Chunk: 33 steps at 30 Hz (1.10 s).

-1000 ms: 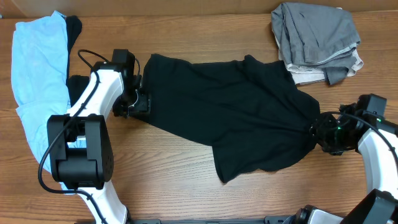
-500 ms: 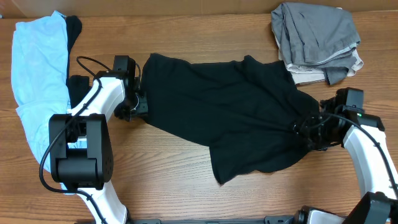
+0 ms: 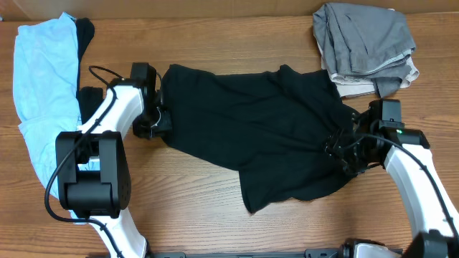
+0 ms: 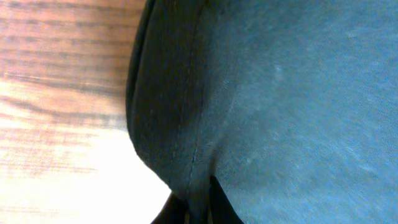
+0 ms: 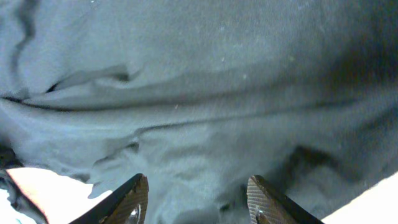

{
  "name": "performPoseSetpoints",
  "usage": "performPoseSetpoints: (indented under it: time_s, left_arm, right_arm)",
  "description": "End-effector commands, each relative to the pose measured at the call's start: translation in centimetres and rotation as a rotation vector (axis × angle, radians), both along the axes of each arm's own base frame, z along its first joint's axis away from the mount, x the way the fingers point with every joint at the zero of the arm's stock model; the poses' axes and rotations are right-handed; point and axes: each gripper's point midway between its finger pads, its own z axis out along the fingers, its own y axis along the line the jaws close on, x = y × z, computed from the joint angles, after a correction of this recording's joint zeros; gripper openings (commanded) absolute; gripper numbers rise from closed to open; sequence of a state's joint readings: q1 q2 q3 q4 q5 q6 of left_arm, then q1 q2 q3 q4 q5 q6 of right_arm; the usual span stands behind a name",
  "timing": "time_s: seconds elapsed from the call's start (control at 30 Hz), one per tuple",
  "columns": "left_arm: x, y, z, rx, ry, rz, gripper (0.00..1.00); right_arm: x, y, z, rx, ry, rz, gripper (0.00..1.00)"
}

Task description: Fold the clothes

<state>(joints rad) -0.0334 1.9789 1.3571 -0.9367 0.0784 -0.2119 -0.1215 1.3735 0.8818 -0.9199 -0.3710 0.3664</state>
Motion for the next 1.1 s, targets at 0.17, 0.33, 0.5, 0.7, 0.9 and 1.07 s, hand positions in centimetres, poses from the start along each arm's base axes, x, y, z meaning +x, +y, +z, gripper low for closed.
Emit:
performPoseSetpoints:
  time_s: [0.17, 0.33, 0.5, 0.7, 0.9, 1.07]
  left_arm:
    - [4.4, -0.8, 9.6, -0.031, -0.174, -0.016, 0.04]
    - [5.0, -0.9, 11.4, -0.033, -0.211, -0.016, 0.04]
    - [5.2, -0.9, 11.4, -0.033, -0.218, -0.016, 0.04]
    - [5.6, -0.9, 11.4, -0.034, -0.233, -0.016, 0.04]
    - [5.9, -0.9, 11.5, -0.034, -0.245, -0.016, 0.04]
    - [5.8, -0.9, 11.5, -0.034, -0.245, -0.016, 0.04]
  right_arm:
    - [-2.0, 1.5, 5.3, 0.013, -0.126, 0.020, 0.52]
    - [-3.9, 4.6, 5.9, 0.029, -0.112, 0.125, 0.52]
    - [-5.4, 9.5, 4.7, 0.017, -0.105, 0.293, 0.52]
    - [-7.0, 14.5, 1.7, -0.104, -0.107, 0.444, 0.59]
    - [-8.7, 17.4, -2.6, -0.194, -0.021, 0.548, 0.66]
    - [-10.0, 17.8, -5.4, -0.238, 0.083, 0.544, 0.67]
